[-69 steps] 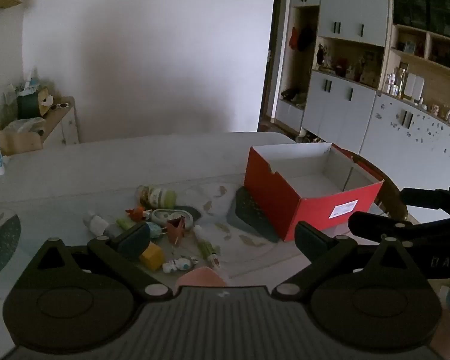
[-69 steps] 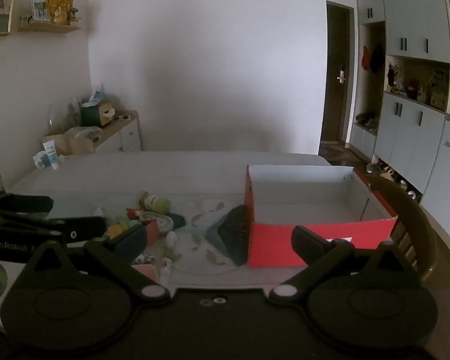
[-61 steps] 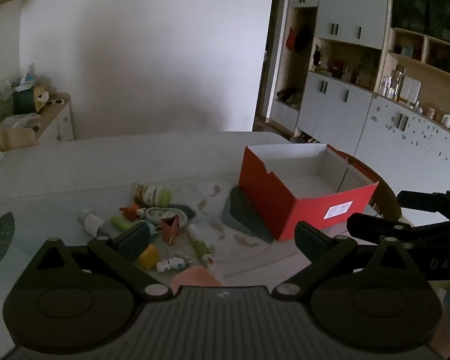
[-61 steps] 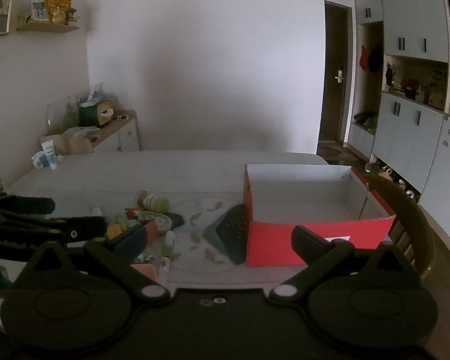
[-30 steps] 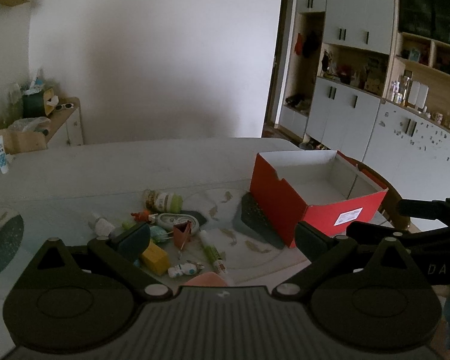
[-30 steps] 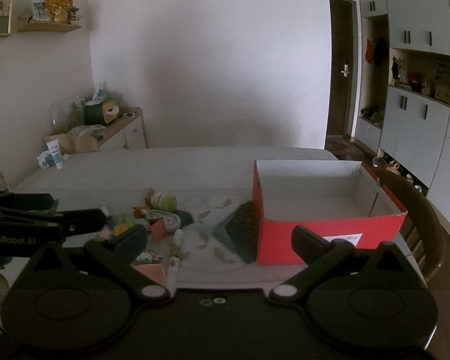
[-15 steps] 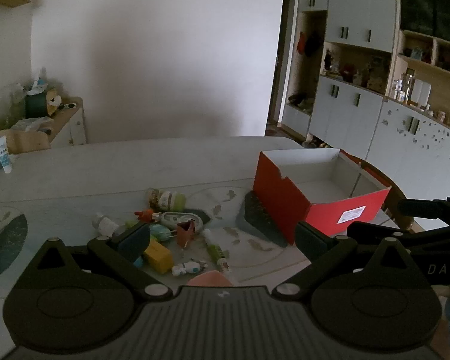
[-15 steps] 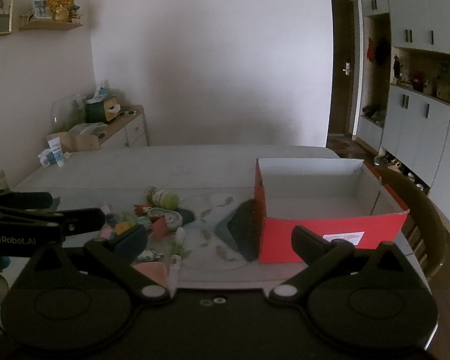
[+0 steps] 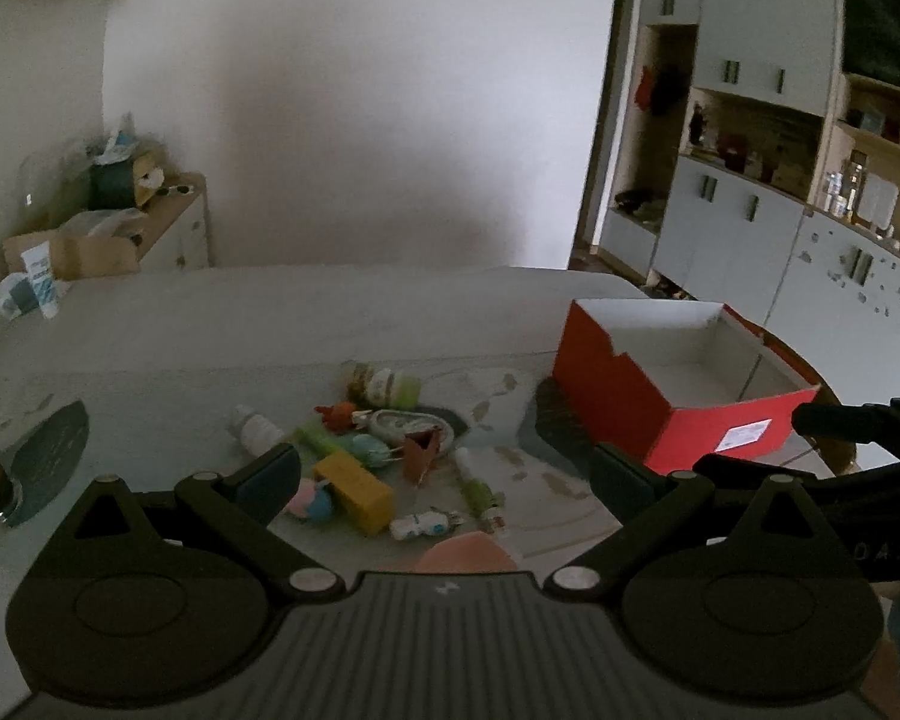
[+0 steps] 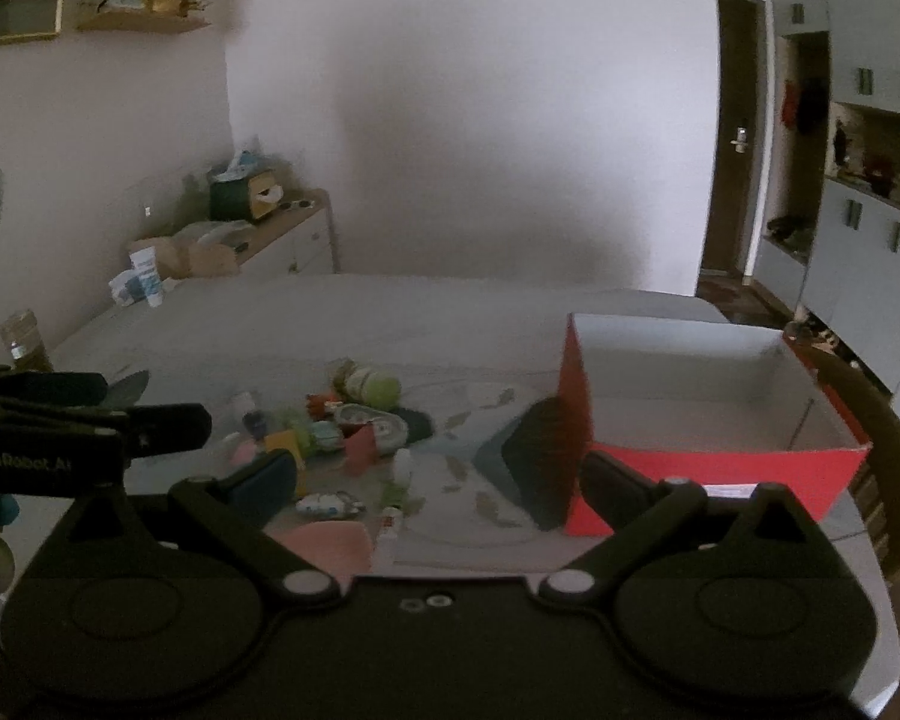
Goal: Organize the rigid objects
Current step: 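Grasp the pink heart dish with the right tool while the left tool grasps the doll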
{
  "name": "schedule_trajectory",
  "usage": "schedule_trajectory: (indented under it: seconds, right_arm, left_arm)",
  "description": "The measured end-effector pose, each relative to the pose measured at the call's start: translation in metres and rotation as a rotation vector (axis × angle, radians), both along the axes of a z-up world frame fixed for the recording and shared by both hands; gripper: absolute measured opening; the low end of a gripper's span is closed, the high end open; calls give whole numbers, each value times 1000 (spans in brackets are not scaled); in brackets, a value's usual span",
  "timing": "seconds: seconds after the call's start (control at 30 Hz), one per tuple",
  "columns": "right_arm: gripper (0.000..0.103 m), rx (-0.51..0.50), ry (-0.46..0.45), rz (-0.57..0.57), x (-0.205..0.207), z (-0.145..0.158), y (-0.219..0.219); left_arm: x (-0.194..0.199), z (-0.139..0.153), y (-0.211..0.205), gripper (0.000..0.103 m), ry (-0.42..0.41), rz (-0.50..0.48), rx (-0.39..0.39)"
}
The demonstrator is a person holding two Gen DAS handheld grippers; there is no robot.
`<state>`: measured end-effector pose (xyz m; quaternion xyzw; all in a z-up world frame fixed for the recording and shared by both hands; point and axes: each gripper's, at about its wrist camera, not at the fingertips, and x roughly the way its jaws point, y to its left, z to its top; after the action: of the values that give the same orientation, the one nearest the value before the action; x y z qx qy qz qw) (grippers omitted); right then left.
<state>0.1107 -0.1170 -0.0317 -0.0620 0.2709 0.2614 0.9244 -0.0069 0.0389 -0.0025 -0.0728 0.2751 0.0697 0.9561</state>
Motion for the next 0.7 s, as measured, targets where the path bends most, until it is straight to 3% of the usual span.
schedule_trajectory:
  seconds: [0.37,0.7]
  right_arm:
    - [100,-26,49,89,17,-11,21]
    - [97,-94,130,238,33,-42,54]
  left_arm:
    - [19,-20,25,103,77,55,-44]
    - [55,-61,66,103,157,164,-61]
